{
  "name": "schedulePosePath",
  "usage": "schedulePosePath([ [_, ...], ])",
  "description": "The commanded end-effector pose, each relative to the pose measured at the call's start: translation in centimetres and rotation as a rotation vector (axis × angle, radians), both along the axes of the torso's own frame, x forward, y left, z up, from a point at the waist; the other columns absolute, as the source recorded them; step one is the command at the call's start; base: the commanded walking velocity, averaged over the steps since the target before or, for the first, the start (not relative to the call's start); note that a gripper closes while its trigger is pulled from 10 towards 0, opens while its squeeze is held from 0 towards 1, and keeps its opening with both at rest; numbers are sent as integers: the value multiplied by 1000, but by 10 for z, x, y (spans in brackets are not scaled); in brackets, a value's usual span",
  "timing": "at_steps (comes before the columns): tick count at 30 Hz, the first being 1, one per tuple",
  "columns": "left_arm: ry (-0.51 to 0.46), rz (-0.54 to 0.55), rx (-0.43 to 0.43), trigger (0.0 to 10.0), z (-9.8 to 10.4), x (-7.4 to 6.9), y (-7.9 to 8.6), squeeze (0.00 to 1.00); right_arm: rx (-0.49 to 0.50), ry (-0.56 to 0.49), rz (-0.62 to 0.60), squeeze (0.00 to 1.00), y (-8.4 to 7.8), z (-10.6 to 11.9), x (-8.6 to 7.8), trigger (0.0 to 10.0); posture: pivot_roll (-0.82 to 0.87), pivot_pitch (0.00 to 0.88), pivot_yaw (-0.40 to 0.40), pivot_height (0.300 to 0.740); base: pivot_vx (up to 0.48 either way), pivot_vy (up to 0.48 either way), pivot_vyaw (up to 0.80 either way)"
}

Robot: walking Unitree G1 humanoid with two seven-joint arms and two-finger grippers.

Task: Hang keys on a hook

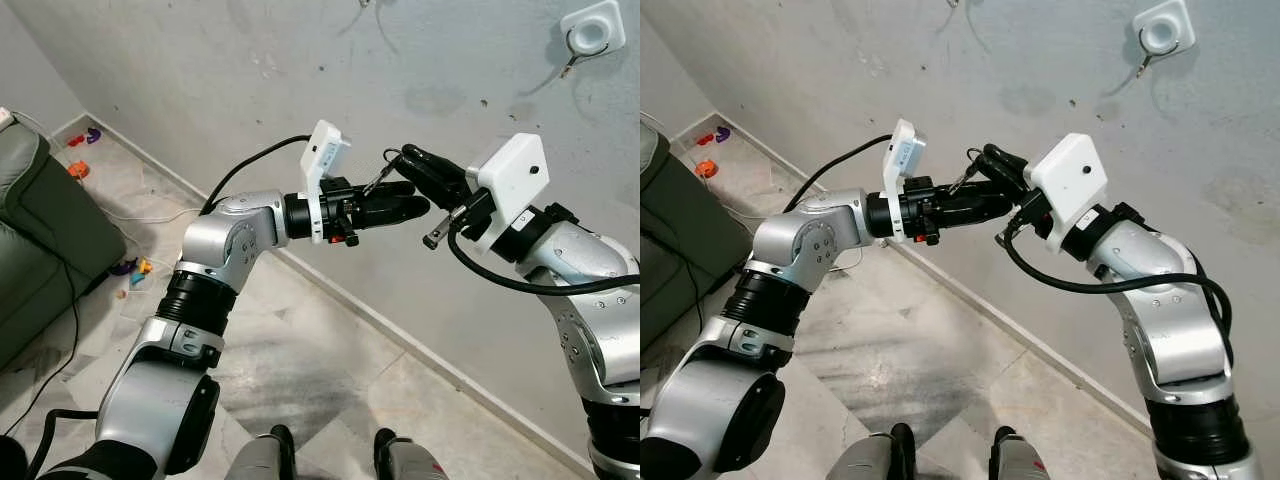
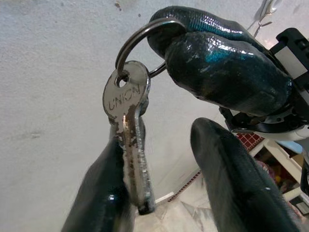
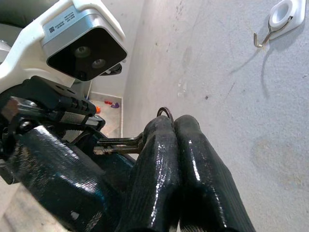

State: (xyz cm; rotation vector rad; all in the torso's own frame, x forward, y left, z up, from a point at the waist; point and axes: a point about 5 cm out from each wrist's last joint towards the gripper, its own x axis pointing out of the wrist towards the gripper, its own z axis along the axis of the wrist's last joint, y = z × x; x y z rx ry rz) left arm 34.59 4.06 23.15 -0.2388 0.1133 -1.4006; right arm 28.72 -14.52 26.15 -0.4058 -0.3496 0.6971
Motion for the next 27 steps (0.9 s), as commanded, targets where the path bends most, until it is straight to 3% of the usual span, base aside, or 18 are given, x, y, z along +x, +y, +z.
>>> schedulePosePath([
  [1,7,10,13,10000,-4,-1,3,1000,10,-28,-4,0,-1,4,0,0,-148,186,116,740,0,0,0],
  [4,20,23,5,10000,-9,-4,7,1000,5,-34,-34,0,-4,3,3,0,-146,185,118,740,0,0,0],
  [14,85,232,-67,10000,-29,-12,30,1000,16,-42,-147,0,-20,1,11,0,-125,182,102,740,0,0,0],
  [20,90,318,-103,10000,-29,-17,37,1000,18,-43,-178,0,-25,0,15,0,-113,182,97,740,0,0,0],
  [27,104,500,-113,10000,-41,-30,48,1000,72,-34,-264,0,-35,-4,21,0,-101,184,107,740,0,0,0],
])
